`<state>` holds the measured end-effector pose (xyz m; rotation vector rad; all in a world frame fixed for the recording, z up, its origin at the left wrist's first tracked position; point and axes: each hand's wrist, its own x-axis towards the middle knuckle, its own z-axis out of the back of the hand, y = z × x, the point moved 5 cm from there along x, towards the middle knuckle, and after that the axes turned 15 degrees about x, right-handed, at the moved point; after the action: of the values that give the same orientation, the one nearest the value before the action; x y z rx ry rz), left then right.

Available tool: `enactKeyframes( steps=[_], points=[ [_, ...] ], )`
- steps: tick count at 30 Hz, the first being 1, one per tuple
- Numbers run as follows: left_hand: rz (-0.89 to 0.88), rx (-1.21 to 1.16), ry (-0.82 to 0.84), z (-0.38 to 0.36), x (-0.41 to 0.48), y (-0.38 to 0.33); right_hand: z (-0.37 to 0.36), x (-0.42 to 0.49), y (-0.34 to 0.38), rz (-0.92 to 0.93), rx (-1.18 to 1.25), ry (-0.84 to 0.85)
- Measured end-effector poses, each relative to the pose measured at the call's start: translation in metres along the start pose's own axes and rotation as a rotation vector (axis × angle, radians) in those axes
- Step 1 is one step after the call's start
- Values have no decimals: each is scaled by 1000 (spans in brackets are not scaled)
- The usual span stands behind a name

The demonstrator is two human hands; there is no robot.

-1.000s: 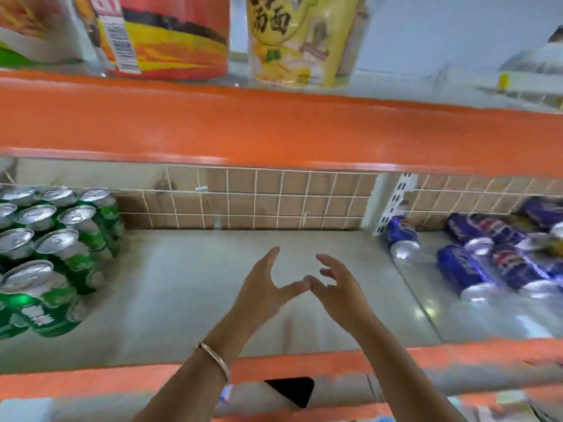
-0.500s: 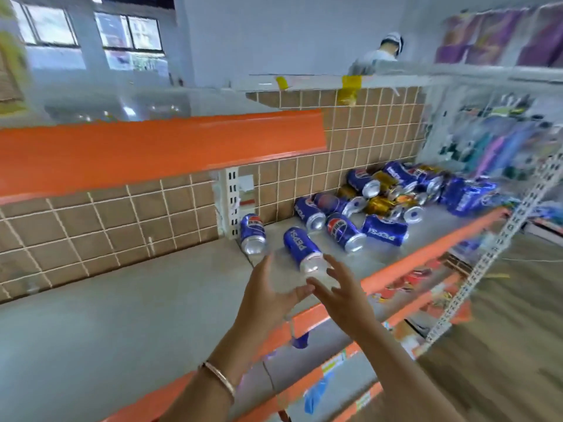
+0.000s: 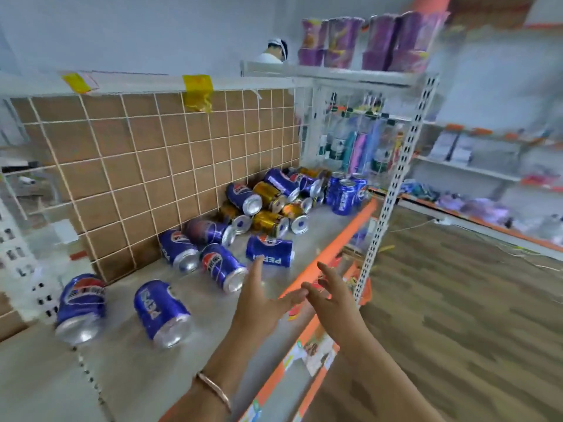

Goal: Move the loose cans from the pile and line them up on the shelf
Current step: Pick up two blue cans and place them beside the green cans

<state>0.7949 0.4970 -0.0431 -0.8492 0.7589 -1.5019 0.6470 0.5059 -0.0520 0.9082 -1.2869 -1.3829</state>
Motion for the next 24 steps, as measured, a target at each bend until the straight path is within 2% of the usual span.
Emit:
enactKeyframes(
  steps=[5, 8, 11, 15, 17, 21, 24],
  points=[
    [30, -42, -49, -6, 58, 6, -13, 69, 0, 12, -89, 91],
    [96, 3, -141, 9, 86, 18, -34, 98, 4, 47, -141, 198],
    [257, 88, -238, 24, 102, 40, -52, 114, 4, 116, -334, 311],
    [385, 316, -391, 53, 108, 57, -71, 137, -6, 123, -750, 415],
    [517, 308, -358, 59, 110, 73, -77, 151, -9, 88, -850, 462],
    [693, 246, -82, 42, 106, 89, -83, 175, -18, 3, -884, 583],
    [748, 225, -85, 45, 108, 96, -87, 191, -20, -105, -834, 640]
  ],
)
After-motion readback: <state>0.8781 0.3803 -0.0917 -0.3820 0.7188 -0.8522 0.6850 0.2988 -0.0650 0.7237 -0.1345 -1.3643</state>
